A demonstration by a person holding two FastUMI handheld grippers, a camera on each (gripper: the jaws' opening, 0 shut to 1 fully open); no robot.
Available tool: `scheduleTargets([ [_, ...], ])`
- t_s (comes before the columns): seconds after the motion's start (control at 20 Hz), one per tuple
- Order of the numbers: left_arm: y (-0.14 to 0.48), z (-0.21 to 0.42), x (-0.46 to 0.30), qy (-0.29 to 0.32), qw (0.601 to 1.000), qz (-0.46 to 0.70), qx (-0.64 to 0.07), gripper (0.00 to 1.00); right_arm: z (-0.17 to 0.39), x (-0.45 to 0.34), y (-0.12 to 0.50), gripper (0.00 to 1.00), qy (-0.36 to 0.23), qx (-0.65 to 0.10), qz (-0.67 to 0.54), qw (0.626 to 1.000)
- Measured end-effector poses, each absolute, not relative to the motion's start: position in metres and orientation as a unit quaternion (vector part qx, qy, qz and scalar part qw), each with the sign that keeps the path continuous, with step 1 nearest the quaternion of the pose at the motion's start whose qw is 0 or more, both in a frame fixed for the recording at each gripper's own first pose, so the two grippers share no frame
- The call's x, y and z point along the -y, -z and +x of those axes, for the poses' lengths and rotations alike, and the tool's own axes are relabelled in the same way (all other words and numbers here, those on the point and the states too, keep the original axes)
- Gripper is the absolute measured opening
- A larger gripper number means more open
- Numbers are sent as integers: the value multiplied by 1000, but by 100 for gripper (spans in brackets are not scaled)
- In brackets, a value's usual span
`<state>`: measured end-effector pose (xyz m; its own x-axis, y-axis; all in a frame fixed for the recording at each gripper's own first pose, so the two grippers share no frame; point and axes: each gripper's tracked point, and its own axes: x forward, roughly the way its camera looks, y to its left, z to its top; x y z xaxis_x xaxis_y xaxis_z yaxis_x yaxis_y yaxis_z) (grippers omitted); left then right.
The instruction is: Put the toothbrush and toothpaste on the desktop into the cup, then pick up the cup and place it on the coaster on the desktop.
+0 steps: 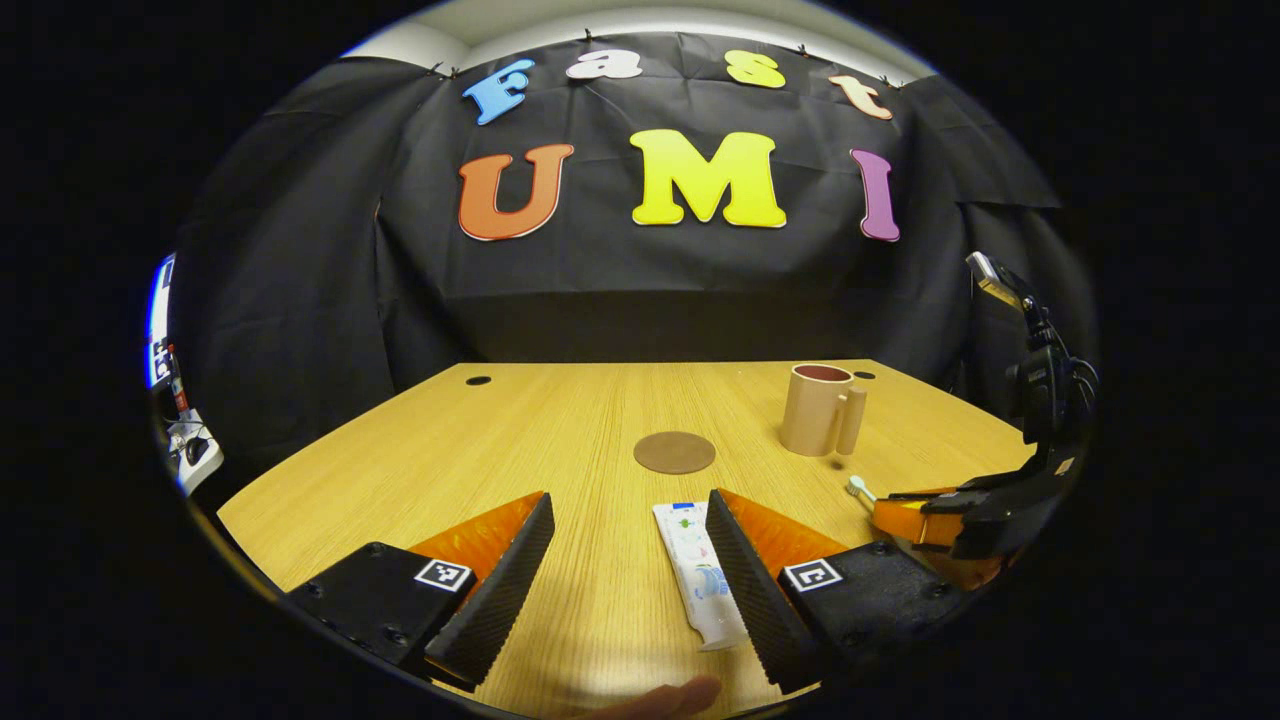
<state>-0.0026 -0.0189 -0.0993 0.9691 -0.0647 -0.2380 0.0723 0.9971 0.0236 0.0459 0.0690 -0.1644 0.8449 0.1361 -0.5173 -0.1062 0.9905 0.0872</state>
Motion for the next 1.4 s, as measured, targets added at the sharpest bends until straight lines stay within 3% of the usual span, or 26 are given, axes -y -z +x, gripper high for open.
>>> scheduleTargets([
  [0.75, 127, -4, 36, 48, 984, 1, -174, 98, 44, -70, 174, 13, -68, -289, 24, 955],
  [0.8, 129, -5, 37, 49, 983, 1, -177, 98, 43, -68, 171, 7, -71, -293, 27, 953],
  [0.85, 131, -5, 39, 50, 982, 0, -181, 98, 44, -67, 169, 11, -71, -294, 32, 953],
  [0.95, 135, -4, 40, 52, 981, 1, -186, 98, 43, -68, 171, 1, -77, -297, 36, 951],
  [1.0, 136, -4, 41, 51, 981, 1, -189, 98, 42, -67, 171, 5, -80, -298, 36, 950],
  [1.05, 137, -3, 41, 52, 980, 1, -190, 98, 41, -69, 169, 1, -87, -297, 43, 950],
  [1.4, 145, 1, 46, 50, 975, -9, -215, 97, 31, -70, 152, 1, -116, -279, 76, 950],
])
